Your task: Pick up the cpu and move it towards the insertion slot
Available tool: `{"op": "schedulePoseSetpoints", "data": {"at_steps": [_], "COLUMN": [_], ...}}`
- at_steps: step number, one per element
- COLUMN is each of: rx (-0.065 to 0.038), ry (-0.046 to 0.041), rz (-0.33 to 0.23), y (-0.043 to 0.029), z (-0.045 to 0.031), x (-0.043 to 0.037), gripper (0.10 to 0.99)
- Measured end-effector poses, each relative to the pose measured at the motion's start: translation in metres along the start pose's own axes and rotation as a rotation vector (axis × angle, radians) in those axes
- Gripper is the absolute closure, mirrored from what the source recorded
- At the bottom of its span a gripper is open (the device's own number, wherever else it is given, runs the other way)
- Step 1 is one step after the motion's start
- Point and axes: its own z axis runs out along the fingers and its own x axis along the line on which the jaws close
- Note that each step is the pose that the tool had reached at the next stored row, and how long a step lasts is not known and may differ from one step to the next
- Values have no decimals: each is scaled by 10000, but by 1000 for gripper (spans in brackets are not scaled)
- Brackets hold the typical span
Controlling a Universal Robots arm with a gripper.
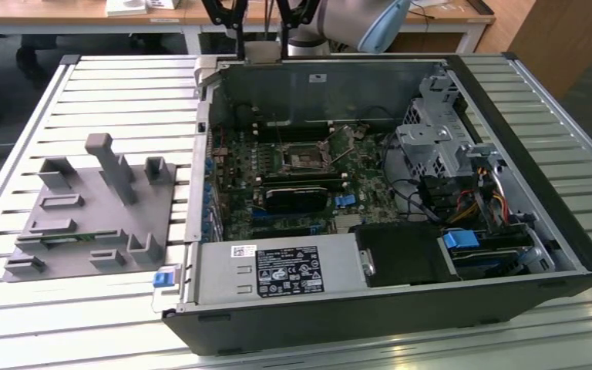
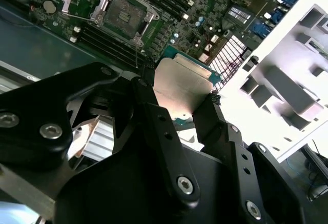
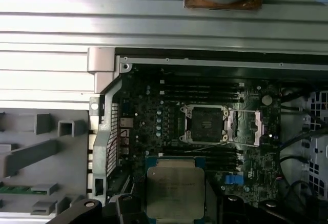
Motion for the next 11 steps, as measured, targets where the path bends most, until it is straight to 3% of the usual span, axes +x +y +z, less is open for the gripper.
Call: {"op": "schedulePoseSetpoints", "data": {"at_steps": [11], "rx": [-1], "ry": [0], "rz": [0], "y": [43], "z": [2], "x": [-134], "gripper": [545]}}
